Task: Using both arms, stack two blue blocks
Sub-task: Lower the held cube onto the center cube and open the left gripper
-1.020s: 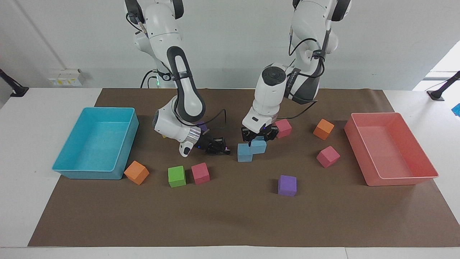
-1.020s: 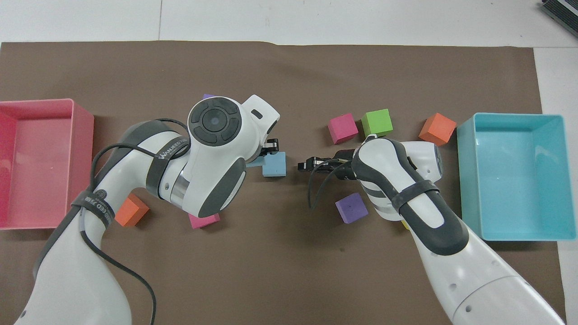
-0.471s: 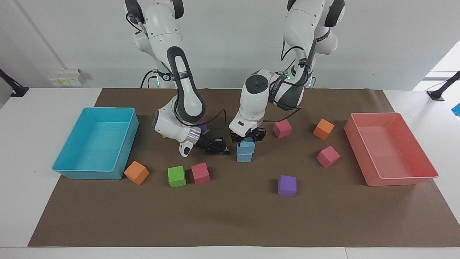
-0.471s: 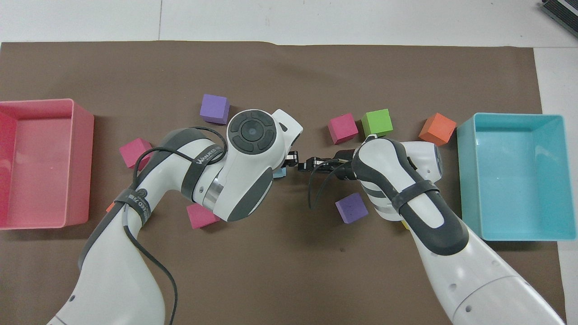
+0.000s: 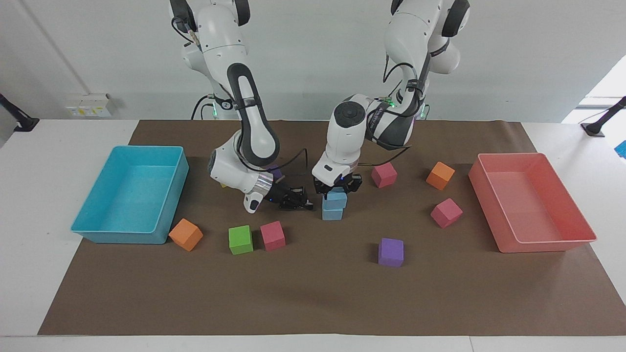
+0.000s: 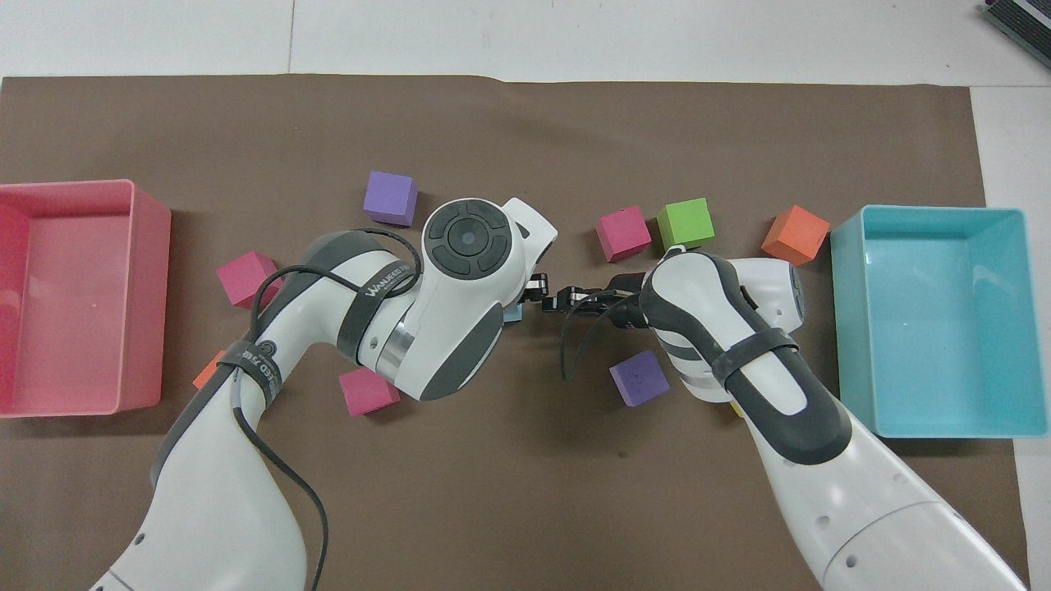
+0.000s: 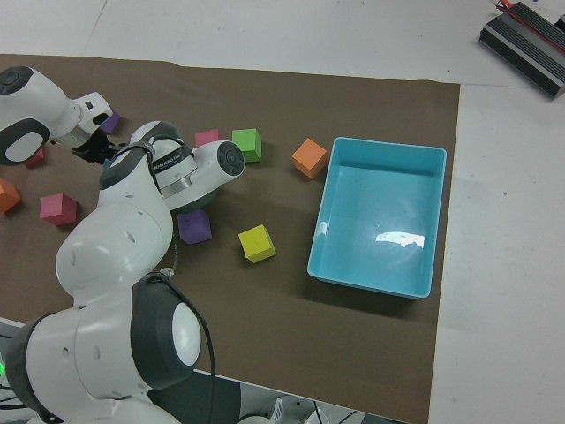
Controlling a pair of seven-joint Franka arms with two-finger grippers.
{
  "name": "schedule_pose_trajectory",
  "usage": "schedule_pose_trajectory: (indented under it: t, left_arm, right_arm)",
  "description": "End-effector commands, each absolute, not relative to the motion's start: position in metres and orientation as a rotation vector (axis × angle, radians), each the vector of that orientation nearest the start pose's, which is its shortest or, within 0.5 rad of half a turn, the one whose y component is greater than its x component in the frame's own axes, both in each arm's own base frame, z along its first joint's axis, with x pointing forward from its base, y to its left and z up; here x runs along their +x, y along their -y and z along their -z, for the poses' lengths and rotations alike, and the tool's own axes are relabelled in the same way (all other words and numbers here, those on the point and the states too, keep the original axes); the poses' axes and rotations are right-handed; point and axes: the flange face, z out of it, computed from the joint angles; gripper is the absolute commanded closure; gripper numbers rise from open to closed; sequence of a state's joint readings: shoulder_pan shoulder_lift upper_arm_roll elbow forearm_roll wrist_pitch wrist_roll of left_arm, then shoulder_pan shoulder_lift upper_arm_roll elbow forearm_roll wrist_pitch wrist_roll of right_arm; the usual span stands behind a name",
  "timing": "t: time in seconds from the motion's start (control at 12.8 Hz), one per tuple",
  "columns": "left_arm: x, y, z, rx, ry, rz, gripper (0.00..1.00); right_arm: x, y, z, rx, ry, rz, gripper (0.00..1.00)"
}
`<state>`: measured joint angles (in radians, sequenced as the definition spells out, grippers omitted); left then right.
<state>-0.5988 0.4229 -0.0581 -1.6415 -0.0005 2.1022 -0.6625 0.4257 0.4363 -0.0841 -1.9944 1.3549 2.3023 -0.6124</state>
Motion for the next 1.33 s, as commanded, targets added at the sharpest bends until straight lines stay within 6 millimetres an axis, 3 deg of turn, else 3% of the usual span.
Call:
schedule_pose_trajectory:
  t: [0.0, 0.86, 0.94, 1.02, 1.1, 1.25]
  left_arm:
    - [0.5387, 0.4135, -0.3763, -3.18, 0.025, 0.03, 0.5]
    - [0.5419, 0.4155, -0.38, -3.203, 0.008, 0.088, 0.5]
    - [0.5415, 0.4163, -0.3802, -3.204, 0.003, 0.09, 0.39]
    - [0.5419, 0.4154, -0.3784, -3.202, -0.002, 0.086, 0.13]
    - [0.5413, 0.4163, -0.3796, -3.205, -0.003, 0.089, 0.08]
    - [0.5412, 0.4162, -0.3791, -3.205, -0.003, 0.089, 0.07]
  right_arm:
    - [0.5613, -0.2203, -0.242, -2.248, -0.074, 0.065, 1.0]
    - [0.5608, -0.2211, -0.2411, -2.249, -0.073, 0.063, 1.0]
    - [0.5608, -0.2211, -0.2411, -2.249, -0.073, 0.063, 1.0]
    - [0.5609, -0.2209, -0.2411, -2.25, -0.074, 0.064, 1.0]
    - [0.5608, -0.2211, -0.2411, -2.249, -0.073, 0.063, 1.0]
    - [0.5609, -0.2211, -0.242, -2.249, -0.072, 0.064, 1.0]
